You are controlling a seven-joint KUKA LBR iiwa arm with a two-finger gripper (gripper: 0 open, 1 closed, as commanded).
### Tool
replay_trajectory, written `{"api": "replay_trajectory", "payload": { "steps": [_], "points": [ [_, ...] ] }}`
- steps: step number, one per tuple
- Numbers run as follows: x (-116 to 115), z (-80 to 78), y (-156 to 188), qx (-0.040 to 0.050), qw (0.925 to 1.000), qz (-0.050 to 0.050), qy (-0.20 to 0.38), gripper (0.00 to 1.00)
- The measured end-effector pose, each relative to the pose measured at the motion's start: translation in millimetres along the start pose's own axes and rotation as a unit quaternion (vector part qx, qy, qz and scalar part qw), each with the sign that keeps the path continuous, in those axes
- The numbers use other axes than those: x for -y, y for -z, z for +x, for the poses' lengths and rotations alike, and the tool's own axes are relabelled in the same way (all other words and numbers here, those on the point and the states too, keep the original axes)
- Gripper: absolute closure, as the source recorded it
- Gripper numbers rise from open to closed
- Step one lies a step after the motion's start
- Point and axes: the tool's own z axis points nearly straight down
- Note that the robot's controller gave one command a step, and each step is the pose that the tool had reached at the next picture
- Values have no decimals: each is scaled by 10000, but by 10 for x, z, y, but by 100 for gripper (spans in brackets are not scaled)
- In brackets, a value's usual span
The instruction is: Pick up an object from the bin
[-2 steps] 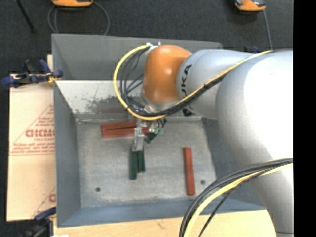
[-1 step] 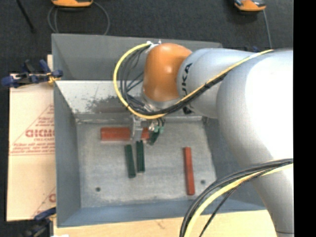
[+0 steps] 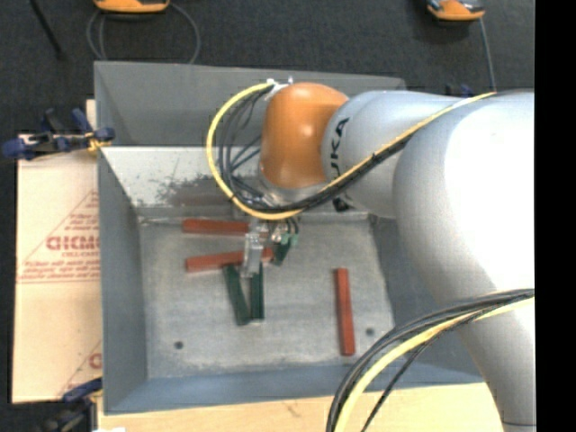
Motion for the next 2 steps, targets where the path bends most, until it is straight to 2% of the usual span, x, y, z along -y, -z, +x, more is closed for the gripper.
{"api": "replay_trajectory", "payload": {
  "steps": [1, 2],
  "points": [
    [0, -1, 2, 1, 10000, 0, 0, 100],
    [-26, 404, 1432, 29, 9983, 10, 588, 100]
  ]
}}
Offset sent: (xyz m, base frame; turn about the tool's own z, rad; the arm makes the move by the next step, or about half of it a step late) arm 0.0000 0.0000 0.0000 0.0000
